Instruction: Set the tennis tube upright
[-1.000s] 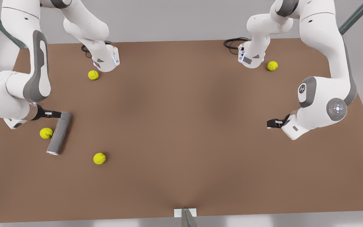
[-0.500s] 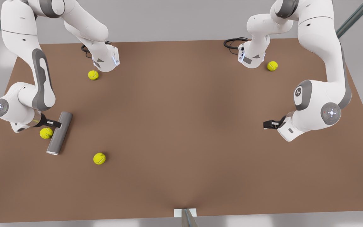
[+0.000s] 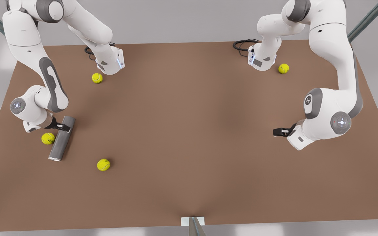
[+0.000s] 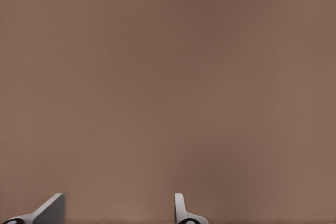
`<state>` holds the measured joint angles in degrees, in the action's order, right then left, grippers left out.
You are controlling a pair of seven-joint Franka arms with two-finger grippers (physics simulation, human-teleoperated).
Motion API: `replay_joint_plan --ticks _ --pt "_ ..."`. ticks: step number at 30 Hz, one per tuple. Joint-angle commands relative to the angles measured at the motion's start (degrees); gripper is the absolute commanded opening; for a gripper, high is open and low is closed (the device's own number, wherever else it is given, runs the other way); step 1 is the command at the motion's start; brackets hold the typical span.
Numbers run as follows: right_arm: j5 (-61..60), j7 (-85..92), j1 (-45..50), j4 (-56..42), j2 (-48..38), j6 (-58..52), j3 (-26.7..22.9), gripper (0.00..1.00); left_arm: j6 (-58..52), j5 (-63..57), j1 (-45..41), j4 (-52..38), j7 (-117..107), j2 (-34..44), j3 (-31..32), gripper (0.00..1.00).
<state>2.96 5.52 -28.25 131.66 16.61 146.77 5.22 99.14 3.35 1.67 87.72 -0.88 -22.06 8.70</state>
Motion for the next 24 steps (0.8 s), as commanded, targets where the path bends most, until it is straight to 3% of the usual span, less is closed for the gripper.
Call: replay_joint_plan --ticks 1,9,24 --pt "0.03 0.02 -0.32 0.26 0.00 0.01 -0.03 1.00 0.00 -0.10 0.00 0.00 0.00 0.00 0.00 0.99" --pt "0.12 0.37 -1.90 4.04 0.79 5.28 0.05 1.00 1.49 -0.19 0.09 0.18 0.09 -0.79 0.00 0.99" --pt "1.17 0.98 -2.69 0.70 5.19 7.13 0.05 1.00 1.49 -0.28 0.35 0.26 0.09 -0.88 0.00 0.99"
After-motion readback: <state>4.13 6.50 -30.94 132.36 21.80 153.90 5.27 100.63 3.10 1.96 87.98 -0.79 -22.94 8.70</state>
